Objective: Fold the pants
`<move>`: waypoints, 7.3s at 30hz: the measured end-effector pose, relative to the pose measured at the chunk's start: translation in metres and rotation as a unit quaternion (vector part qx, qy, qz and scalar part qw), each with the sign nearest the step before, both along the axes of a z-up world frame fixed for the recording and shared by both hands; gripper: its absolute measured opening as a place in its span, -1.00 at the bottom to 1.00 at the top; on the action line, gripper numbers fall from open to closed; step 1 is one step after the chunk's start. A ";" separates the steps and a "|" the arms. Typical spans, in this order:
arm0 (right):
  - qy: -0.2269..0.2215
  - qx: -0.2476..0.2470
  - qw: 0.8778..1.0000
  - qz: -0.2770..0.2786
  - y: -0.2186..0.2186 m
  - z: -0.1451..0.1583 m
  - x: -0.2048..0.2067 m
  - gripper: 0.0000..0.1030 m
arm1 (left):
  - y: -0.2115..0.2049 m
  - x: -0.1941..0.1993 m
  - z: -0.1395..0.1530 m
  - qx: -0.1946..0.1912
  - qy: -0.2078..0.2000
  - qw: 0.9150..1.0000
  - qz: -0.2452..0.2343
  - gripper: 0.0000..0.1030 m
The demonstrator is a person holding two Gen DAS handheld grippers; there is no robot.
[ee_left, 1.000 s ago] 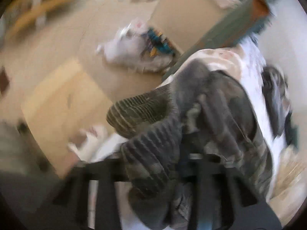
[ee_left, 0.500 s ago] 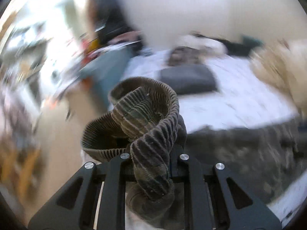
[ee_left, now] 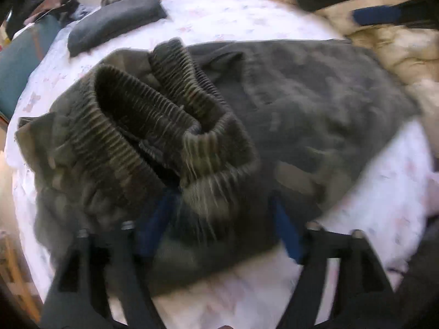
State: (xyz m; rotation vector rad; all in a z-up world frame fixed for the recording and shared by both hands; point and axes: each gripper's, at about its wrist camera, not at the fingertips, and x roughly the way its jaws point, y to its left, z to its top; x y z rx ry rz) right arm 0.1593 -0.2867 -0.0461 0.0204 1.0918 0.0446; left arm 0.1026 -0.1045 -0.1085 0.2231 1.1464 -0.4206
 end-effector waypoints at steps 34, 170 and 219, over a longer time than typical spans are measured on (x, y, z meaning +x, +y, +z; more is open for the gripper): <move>0.105 0.112 0.946 0.286 0.243 -0.003 0.108 -0.85 | 0.177 0.010 -0.038 -0.203 0.174 0.907 0.324 -0.64; 0.126 0.300 0.944 -0.051 0.103 -0.082 -0.070 0.71 | 0.172 0.004 0.031 -0.015 0.018 0.944 0.329 0.61; 0.007 0.532 0.831 -0.164 0.147 -0.120 -0.042 -0.65 | 0.139 0.171 0.017 -0.130 0.045 0.980 0.143 -0.86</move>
